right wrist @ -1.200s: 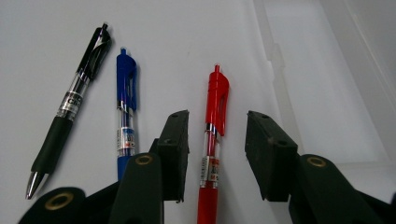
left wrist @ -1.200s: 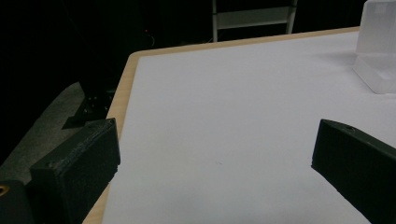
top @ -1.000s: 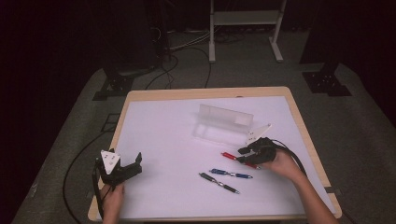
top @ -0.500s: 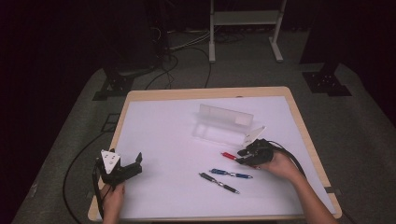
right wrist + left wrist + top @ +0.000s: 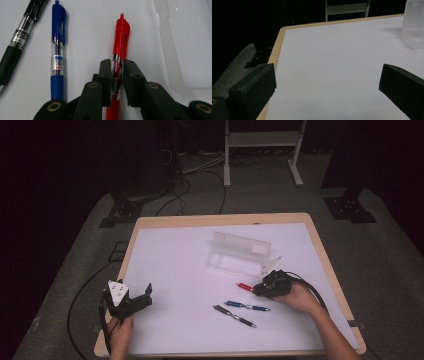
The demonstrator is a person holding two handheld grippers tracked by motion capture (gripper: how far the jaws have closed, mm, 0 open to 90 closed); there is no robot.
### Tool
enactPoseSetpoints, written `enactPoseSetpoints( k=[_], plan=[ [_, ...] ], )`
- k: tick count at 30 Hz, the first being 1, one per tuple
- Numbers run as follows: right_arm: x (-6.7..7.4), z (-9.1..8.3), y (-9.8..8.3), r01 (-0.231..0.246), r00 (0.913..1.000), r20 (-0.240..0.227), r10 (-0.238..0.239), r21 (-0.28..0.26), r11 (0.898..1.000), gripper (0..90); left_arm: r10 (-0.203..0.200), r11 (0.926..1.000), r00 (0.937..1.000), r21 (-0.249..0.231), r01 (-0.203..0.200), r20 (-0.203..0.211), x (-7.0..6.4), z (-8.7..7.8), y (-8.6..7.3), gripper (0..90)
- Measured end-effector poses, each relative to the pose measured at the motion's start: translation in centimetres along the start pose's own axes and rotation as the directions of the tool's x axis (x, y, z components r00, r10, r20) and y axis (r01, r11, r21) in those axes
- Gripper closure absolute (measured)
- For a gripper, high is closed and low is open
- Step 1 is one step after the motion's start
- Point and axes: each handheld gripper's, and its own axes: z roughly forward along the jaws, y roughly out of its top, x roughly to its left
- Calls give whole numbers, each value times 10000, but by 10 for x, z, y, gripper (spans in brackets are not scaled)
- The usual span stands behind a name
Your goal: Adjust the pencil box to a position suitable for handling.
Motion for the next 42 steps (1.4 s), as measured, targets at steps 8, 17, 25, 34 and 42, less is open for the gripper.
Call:
enactPoseSetpoints(
  k=[8, 17, 25, 34, 42],
  plan=[
    [-2, 0, 0, -3, 10000, -38, 3, -71, 10000, 784, 75, 10000, 10000, 49, -75, -16, 0, 0, 0, 4],
    [2, -14, 10, 160, 9999, 7, -160, -368, 9992, 786, 63, 10000, 10000, 30, -63, -12, 0, -1, 0, 4],
    [-3, -28, 26, 314, 9995, 65, -311, -645, 9974, 785, -188, 9998, 9998, -15, 188, 24, 2, -1, 0, 4],
    [-10, -40, 47, 500, 9987, 132, -490, -825, 9953, 785, -246, 9996, 9997, -133, 246, 16, 1, -3, 1, 4],
    [-19, -45, 64, 619, 9981, 98, -613, -933, 9937, 785, -262, 9996, 9996, -131, 261, -43, 3, -2, 1, 4]
  ],
)
